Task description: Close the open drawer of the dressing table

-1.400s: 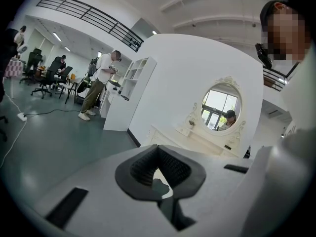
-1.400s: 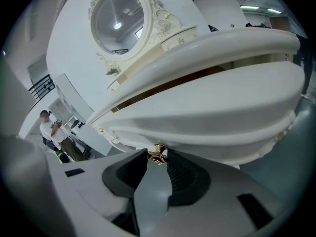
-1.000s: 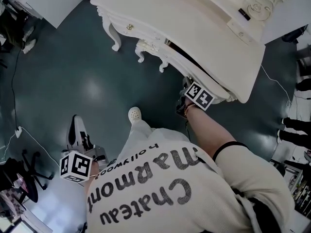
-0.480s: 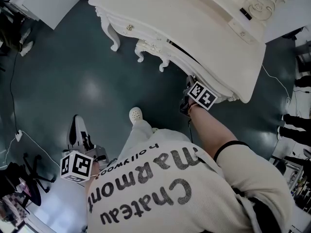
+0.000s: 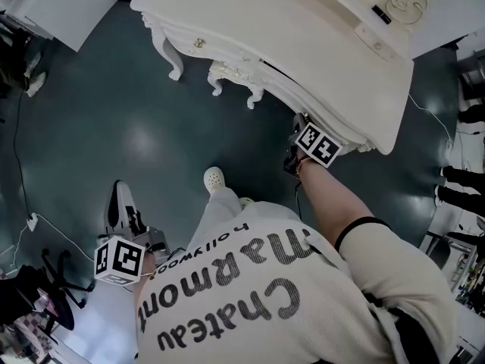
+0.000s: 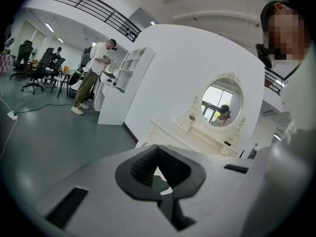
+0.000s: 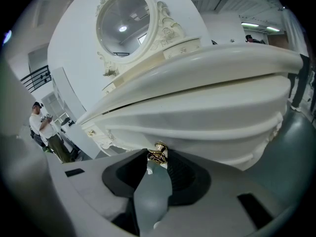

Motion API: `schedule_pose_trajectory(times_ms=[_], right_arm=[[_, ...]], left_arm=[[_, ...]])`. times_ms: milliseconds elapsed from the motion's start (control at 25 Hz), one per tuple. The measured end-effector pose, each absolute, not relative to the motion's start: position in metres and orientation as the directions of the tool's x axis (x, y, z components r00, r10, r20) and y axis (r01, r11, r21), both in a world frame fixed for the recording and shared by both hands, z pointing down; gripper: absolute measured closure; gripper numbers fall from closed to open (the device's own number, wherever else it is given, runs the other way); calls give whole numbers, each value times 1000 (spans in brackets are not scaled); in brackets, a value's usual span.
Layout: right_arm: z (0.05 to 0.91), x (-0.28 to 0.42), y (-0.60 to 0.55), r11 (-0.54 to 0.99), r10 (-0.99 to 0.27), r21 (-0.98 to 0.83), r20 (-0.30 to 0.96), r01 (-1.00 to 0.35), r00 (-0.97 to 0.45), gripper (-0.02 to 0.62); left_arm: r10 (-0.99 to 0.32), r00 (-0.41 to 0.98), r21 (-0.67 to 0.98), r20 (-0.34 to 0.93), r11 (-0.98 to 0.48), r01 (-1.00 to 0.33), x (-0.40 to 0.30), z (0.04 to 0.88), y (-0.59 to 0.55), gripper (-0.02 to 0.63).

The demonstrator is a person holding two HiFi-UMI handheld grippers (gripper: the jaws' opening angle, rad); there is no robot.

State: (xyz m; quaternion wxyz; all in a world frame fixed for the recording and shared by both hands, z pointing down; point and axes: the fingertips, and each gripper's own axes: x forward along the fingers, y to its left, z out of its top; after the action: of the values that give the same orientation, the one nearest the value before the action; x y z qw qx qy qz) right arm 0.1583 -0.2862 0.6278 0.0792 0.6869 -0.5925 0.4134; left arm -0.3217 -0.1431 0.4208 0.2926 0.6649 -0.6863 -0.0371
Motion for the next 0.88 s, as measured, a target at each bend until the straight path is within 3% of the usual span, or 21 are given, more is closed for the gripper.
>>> schedule_pose_trajectory(times_ms=[880], right_arm=[[629, 174, -307, -321, -758, -339, 652, -884, 26, 451]], left_arm=[[-918, 112, 452, 381, 80, -888, -316, 438, -184, 598]])
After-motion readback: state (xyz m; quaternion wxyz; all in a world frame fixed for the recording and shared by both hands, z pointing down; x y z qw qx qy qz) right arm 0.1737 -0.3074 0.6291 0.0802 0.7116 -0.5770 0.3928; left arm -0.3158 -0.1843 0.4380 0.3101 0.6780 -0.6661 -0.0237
